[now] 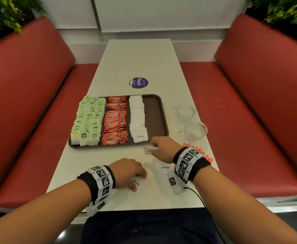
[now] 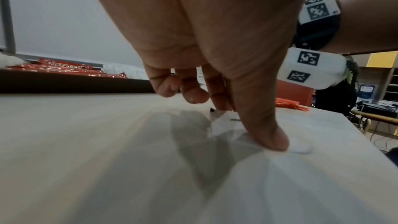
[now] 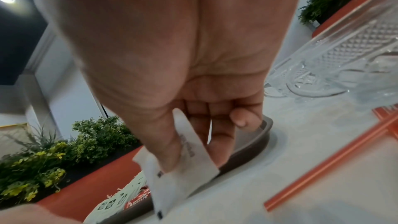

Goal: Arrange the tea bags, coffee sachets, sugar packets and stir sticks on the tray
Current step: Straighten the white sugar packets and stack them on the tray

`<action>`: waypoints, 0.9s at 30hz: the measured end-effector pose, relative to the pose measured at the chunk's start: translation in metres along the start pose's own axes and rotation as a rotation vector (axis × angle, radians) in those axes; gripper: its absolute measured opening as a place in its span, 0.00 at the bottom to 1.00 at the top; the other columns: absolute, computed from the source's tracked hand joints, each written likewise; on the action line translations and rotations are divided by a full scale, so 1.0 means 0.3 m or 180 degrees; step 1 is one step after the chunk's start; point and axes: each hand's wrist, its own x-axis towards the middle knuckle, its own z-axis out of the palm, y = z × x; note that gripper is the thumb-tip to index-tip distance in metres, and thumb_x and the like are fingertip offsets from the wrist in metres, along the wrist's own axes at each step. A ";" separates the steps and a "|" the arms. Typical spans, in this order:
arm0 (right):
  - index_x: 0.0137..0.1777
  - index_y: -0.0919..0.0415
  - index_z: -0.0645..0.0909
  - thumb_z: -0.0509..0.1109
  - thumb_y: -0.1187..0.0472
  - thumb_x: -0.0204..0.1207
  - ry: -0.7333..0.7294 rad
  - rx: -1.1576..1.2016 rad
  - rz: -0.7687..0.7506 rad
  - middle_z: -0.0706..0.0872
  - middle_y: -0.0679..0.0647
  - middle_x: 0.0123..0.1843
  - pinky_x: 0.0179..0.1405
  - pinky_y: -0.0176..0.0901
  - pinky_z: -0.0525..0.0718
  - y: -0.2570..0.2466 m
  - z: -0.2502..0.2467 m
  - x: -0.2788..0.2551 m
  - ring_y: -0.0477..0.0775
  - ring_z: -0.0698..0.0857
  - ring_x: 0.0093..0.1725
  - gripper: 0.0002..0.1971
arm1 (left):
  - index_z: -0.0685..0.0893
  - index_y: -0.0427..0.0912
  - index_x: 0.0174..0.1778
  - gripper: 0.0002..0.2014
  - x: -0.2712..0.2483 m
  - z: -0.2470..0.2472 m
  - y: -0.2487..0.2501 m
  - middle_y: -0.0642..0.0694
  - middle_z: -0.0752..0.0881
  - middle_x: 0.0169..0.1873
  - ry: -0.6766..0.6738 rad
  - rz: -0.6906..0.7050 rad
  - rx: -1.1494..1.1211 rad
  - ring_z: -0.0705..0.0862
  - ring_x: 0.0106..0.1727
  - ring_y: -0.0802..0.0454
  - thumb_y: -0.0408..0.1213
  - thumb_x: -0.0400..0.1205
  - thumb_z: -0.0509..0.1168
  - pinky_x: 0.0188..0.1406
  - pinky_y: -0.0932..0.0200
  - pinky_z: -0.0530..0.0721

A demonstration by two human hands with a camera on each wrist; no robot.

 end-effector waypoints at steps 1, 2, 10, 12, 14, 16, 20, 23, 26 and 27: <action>0.54 0.58 0.77 0.66 0.59 0.82 -0.0018 0.0070 0.0015 0.83 0.54 0.51 0.45 0.43 0.79 -0.003 0.001 -0.003 0.54 0.82 0.48 0.05 | 0.81 0.53 0.66 0.23 0.002 -0.005 0.001 0.52 0.83 0.58 -0.0052 -0.0052 0.0008 0.79 0.59 0.50 0.51 0.76 0.75 0.58 0.52 0.78; 0.52 0.58 0.76 0.66 0.59 0.82 -0.0046 0.0187 0.0038 0.84 0.55 0.51 0.45 0.47 0.82 -0.005 -0.001 -0.004 0.56 0.83 0.47 0.04 | 0.81 0.53 0.65 0.22 0.004 -0.011 0.002 0.51 0.83 0.57 -0.0107 -0.0100 0.0006 0.79 0.59 0.49 0.51 0.76 0.74 0.57 0.51 0.79; 0.61 0.57 0.69 0.63 0.64 0.79 0.0014 0.0632 -0.0002 0.82 0.58 0.48 0.40 0.51 0.80 -0.007 -0.007 -0.002 0.56 0.81 0.41 0.13 | 0.81 0.55 0.50 0.06 -0.018 -0.150 -0.050 0.58 0.83 0.44 0.0897 -0.0260 -0.0127 0.81 0.46 0.55 0.49 0.81 0.66 0.47 0.57 0.79; 0.68 0.56 0.72 0.71 0.58 0.75 0.0063 0.0609 -0.0076 0.83 0.54 0.60 0.55 0.50 0.84 -0.014 -0.004 0.000 0.54 0.83 0.55 0.22 | 0.80 0.56 0.46 0.04 -0.019 -0.178 -0.061 0.60 0.82 0.39 0.1211 -0.0313 -0.0304 0.81 0.41 0.57 0.48 0.80 0.68 0.42 0.59 0.77; 0.62 0.54 0.80 0.76 0.54 0.73 0.0244 0.0629 -0.0246 0.85 0.51 0.58 0.57 0.48 0.83 -0.021 0.002 0.009 0.51 0.83 0.54 0.19 | 0.81 0.55 0.45 0.04 -0.016 -0.198 -0.066 0.59 0.85 0.36 0.1539 -0.0391 -0.0628 0.82 0.38 0.58 0.47 0.80 0.71 0.37 0.61 0.75; 0.53 0.53 0.84 0.77 0.49 0.73 0.0483 0.0730 -0.0350 0.87 0.50 0.49 0.49 0.49 0.84 -0.026 0.002 0.020 0.50 0.84 0.47 0.13 | 0.81 0.55 0.44 0.05 -0.015 -0.213 -0.071 0.58 0.87 0.33 0.1850 -0.0480 -0.1113 0.82 0.37 0.61 0.46 0.80 0.72 0.35 0.61 0.77; 0.46 0.51 0.84 0.75 0.51 0.78 0.0777 0.1012 -0.0370 0.83 0.43 0.37 0.25 0.31 0.78 -0.020 -0.014 0.047 0.42 0.79 0.33 0.05 | 0.81 0.52 0.45 0.07 -0.011 -0.217 -0.087 0.52 0.89 0.31 0.2131 -0.0550 -0.2012 0.81 0.32 0.59 0.46 0.80 0.74 0.36 0.57 0.81; 0.46 0.53 0.83 0.72 0.55 0.80 0.0865 0.0862 -0.0465 0.83 0.45 0.38 0.34 0.36 0.76 -0.006 -0.024 0.073 0.43 0.79 0.35 0.04 | 0.85 0.53 0.42 0.06 0.003 -0.214 -0.100 0.56 0.83 0.29 0.2239 -0.0642 -0.1969 0.76 0.30 0.64 0.47 0.78 0.76 0.30 0.66 0.74; 0.50 0.58 0.84 0.70 0.56 0.82 0.0873 0.0774 -0.0488 0.83 0.46 0.39 0.36 0.36 0.73 0.002 -0.039 0.098 0.43 0.78 0.37 0.06 | 0.87 0.55 0.41 0.04 0.030 -0.228 -0.113 0.58 0.80 0.28 0.2276 -0.0897 -0.1810 0.75 0.28 0.63 0.46 0.78 0.76 0.29 0.68 0.70; 0.51 0.59 0.84 0.70 0.56 0.83 0.0854 0.0770 -0.0464 0.83 0.47 0.40 0.36 0.37 0.73 0.005 -0.044 0.104 0.44 0.78 0.37 0.07 | 0.87 0.54 0.41 0.04 0.042 -0.233 -0.117 0.58 0.80 0.28 0.2264 -0.0971 -0.1751 0.75 0.28 0.62 0.46 0.78 0.75 0.29 0.67 0.69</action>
